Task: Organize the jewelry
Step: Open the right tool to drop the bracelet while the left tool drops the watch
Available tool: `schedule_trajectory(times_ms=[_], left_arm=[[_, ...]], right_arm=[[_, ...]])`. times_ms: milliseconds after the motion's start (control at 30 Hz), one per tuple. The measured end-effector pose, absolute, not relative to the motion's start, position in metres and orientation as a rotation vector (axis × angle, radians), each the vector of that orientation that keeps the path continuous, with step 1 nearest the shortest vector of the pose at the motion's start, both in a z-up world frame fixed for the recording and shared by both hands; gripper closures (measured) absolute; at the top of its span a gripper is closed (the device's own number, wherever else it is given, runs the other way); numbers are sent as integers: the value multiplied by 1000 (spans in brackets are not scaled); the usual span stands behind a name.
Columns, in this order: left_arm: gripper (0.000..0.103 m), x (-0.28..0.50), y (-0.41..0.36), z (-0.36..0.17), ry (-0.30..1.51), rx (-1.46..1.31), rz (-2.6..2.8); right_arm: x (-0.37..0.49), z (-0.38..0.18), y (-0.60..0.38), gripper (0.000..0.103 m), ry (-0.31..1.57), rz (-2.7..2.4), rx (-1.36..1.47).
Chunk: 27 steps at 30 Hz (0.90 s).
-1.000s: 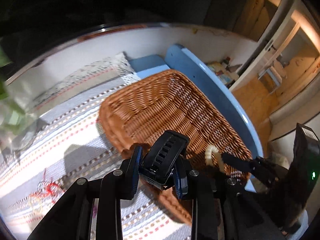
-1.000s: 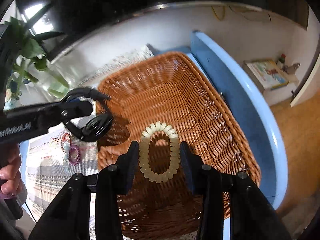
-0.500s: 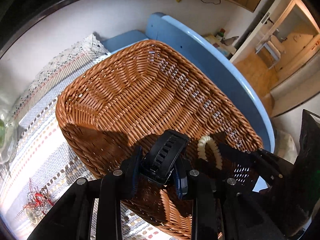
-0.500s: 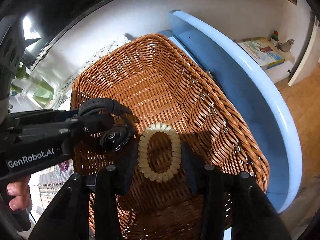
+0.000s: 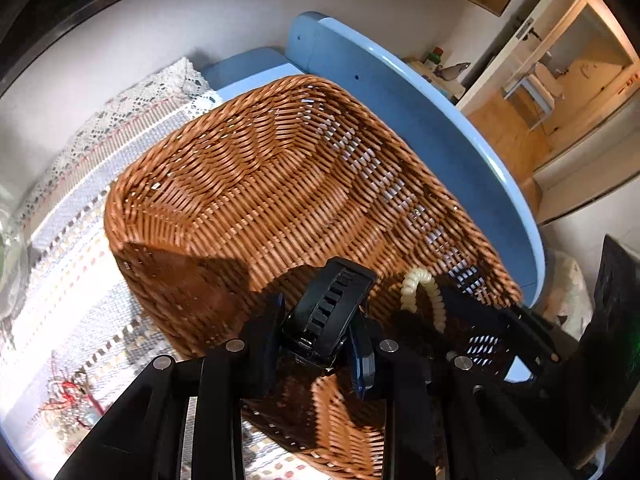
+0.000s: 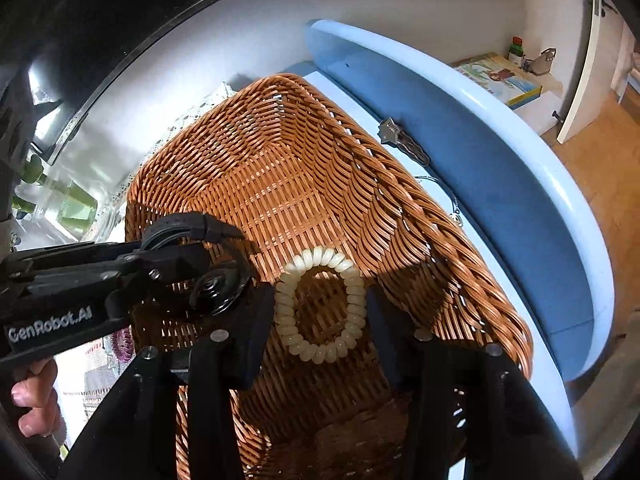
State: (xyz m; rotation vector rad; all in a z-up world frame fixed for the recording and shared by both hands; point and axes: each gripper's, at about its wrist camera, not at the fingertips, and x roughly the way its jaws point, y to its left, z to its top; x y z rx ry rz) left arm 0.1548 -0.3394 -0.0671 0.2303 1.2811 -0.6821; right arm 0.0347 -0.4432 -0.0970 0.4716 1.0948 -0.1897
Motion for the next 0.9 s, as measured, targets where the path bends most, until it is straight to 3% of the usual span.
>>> schedule_trajectory(times_ms=[200, 367, 400, 533, 900], left_arm=[[73, 154, -346, -58, 1227, 230, -713], [45, 154, -337, -57, 1234, 202, -689], [43, 154, -334, -57, 1250, 186, -691], [43, 146, -318, -56, 1261, 157, -685], [42, 125, -278, -28, 1174, 89, -630]], right_arm=[[34, -95, -446, 47, 1113, -175, 469], [33, -90, -443, 38, 1106, -154, 462], [32, -89, -442, 37, 1104, -150, 461], [27, -83, -438, 27, 1096, -139, 454], [13, -59, -424, 26, 1073, -113, 391]])
